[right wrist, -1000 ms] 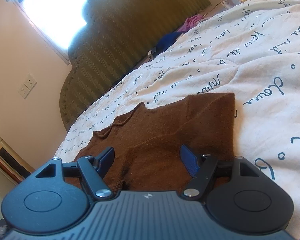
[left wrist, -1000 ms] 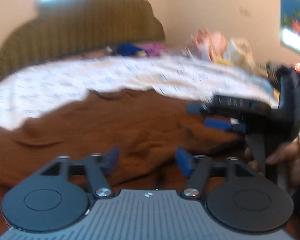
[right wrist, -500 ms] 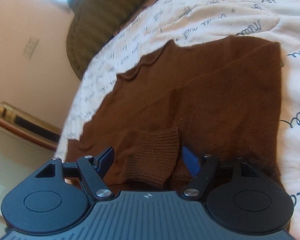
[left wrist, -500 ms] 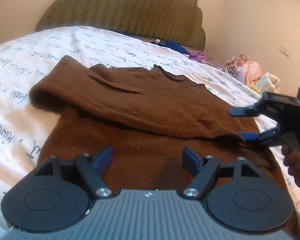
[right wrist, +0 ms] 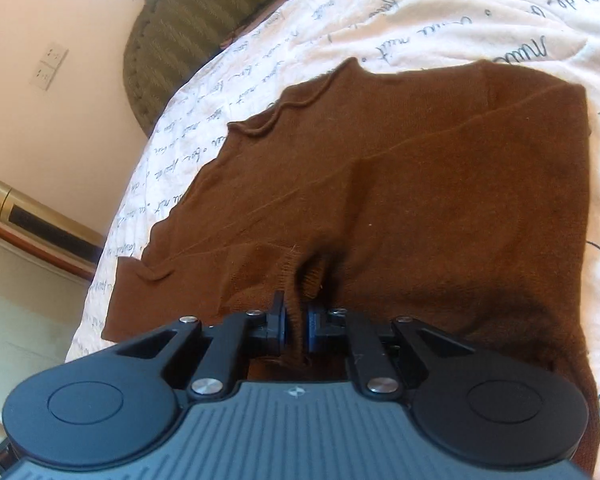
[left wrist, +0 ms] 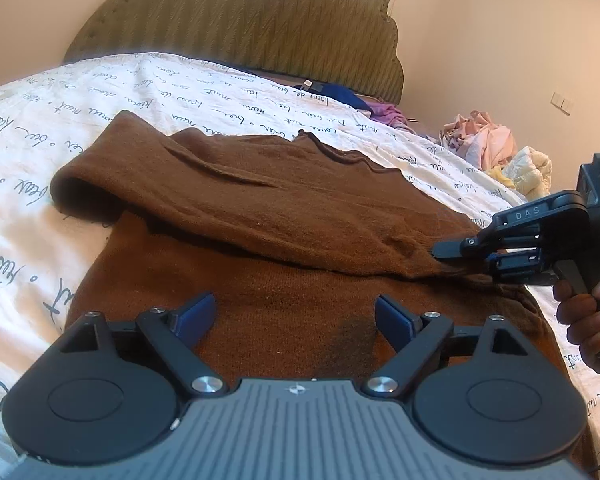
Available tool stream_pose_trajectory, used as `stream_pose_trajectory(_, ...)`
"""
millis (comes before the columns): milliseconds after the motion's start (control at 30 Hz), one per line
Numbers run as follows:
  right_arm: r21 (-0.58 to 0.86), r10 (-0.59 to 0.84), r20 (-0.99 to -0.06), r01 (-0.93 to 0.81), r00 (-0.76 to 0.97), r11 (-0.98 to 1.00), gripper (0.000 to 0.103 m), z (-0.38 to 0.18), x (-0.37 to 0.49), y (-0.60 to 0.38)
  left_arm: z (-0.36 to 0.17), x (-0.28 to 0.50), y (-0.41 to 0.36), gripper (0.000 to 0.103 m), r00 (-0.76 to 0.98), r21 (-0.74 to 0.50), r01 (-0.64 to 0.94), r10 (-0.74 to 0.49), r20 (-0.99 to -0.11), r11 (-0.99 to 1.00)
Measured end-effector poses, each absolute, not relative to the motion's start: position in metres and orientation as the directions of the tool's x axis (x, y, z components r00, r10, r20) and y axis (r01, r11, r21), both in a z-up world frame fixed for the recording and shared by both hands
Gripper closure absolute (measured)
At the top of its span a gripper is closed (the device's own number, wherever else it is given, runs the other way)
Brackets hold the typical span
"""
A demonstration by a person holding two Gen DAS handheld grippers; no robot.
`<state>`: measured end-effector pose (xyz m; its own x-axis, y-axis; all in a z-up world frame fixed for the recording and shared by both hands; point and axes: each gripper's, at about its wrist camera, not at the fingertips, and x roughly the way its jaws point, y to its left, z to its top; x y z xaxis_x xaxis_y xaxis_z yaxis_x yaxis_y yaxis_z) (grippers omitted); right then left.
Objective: Fold small clothes
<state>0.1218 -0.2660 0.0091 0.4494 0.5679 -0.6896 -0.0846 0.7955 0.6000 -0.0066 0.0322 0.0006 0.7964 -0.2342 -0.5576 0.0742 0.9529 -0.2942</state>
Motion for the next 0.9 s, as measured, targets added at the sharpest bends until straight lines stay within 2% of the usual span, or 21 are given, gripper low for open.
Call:
stream_pose_trajectory(200,0.605,0.572,-0.61,-0.143,0.549,0.783,0.098,0.055,0.13,-0.289,0.0,-0.007,0.032,0.017,0.796,-0.294,0.074,-0.234,-0.558,0.953)
stream_pose_trajectory(400,0.59,0.471,-0.662,0.019,0.583,0.807,0.098,0.042,0.136,-0.354,0.001,-0.007,0.032,0.016,0.798,-0.296,0.074,-0.234,-0.555,0.952)
stream_pose_trajectory(500,0.693,0.552,-0.628,0.072,0.549,0.717,0.094,0.021,0.13,-0.364,0.001,-0.007,0.031,0.014,0.798,-0.294,0.076,-0.235,-0.555,0.953)
stream_pose_trajectory(567,0.743,0.607,-0.579,0.045,0.544,0.668,0.094,0.016,0.127,-0.357,0.001,-0.007,0.03,0.014,0.798,-0.292,0.076,-0.234,-0.556,0.953)
stream_pose_trajectory(600,0.748,0.619,-0.573,0.034,0.538,0.663,0.091,0.015,0.126,-0.352,0.001,-0.007,0.03,0.014,0.797,-0.291,0.076,-0.234,-0.556,0.954)
stream_pose_trajectory(900,0.673,0.598,-0.67,0.021,0.44,0.739,0.087,-0.004,0.15,-0.301,0.001,-0.007,0.03,0.014,0.799,-0.281,0.075,-0.226,-0.557,0.957)
